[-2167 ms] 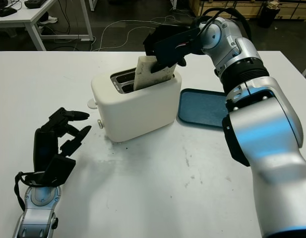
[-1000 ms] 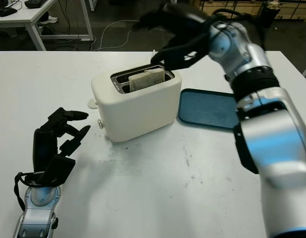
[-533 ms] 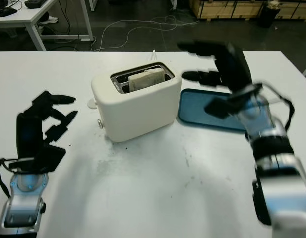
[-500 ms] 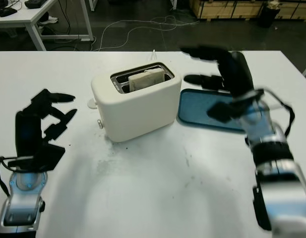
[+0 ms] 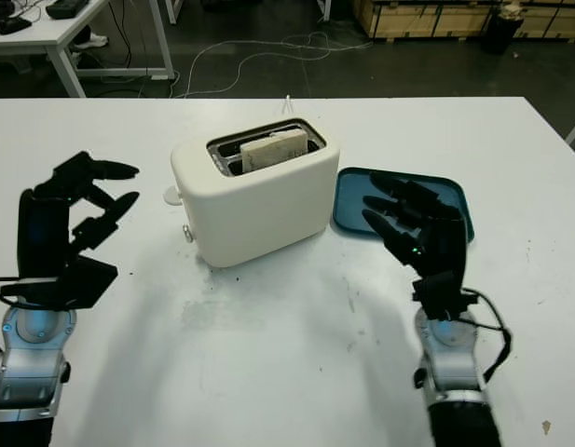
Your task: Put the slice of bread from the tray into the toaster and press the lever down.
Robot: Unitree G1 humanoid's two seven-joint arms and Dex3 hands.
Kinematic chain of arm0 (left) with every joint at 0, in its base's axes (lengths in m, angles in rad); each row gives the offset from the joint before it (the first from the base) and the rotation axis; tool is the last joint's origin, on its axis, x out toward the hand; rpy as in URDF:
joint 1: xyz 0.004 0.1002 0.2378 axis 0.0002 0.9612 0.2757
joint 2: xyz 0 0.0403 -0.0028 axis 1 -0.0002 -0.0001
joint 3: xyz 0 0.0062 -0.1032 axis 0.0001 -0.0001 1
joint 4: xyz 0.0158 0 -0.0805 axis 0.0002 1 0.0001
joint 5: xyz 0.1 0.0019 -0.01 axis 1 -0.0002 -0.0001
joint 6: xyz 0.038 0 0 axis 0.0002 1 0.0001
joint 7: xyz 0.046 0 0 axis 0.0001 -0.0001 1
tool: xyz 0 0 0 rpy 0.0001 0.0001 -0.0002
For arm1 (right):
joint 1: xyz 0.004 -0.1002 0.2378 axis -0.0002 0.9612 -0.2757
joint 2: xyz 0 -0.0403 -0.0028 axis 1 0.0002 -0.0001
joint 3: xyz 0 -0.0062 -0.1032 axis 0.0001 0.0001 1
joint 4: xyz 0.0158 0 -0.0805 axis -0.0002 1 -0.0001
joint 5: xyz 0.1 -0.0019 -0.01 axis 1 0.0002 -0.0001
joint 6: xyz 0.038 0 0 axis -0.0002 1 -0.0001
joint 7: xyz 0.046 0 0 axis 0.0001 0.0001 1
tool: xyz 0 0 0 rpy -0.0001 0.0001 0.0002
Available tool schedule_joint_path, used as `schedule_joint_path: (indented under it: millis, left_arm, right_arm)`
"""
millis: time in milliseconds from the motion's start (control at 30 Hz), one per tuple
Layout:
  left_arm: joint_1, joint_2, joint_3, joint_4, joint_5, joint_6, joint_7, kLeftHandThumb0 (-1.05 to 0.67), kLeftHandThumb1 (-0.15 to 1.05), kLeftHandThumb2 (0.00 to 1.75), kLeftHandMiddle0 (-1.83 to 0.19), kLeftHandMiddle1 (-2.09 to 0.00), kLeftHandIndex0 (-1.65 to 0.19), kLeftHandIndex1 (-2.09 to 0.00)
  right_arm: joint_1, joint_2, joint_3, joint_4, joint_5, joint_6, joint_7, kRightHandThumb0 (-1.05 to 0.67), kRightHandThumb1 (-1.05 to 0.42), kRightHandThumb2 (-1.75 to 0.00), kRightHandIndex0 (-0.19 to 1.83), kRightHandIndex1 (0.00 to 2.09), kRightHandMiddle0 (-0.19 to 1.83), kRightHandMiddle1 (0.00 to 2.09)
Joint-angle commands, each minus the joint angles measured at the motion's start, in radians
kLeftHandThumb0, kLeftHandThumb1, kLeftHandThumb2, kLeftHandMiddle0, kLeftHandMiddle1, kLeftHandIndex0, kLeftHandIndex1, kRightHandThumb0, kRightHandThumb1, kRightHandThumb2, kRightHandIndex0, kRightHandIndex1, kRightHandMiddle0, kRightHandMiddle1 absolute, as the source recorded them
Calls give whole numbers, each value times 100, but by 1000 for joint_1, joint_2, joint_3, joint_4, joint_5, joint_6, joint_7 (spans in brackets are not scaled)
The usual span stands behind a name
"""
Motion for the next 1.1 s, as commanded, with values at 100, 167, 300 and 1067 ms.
schedule_joint_path:
  millis: [100, 167, 300, 1067]
  left_arm:
    - [-64, 104, 31, 36, -36, -88, -68, -20, 89, 1, -67, -144, -78, -76]
    - [-88, 151, 39, 44, -36, -91, -107, -19, 87, 0, -73, -134, -82, -72]
    - [-146, 263, 45, 44, -30, -54, -218, -19, 83, 0, -87, -112, -94, -54]
    - [-450, 481, -167, 241, 87, -74, -515, -31, 80, 1, -118, -71, -127, -7]
  right_arm:
    - [17, 34, 1, -13, 50, 176, 69, -48, -84, 0, 118, 4, 104, 1]
    - [6, 41, -2, 0, 51, 200, 86, -46, -85, 0, 118, 4, 104, 1]
    - [-18, 53, -14, 24, 66, 213, 120, -49, -85, 0, 118, 3, 105, 1]
    - [-37, 74, -27, 22, 53, 221, 152, -48, -83, 0, 120, 2, 107, 0]
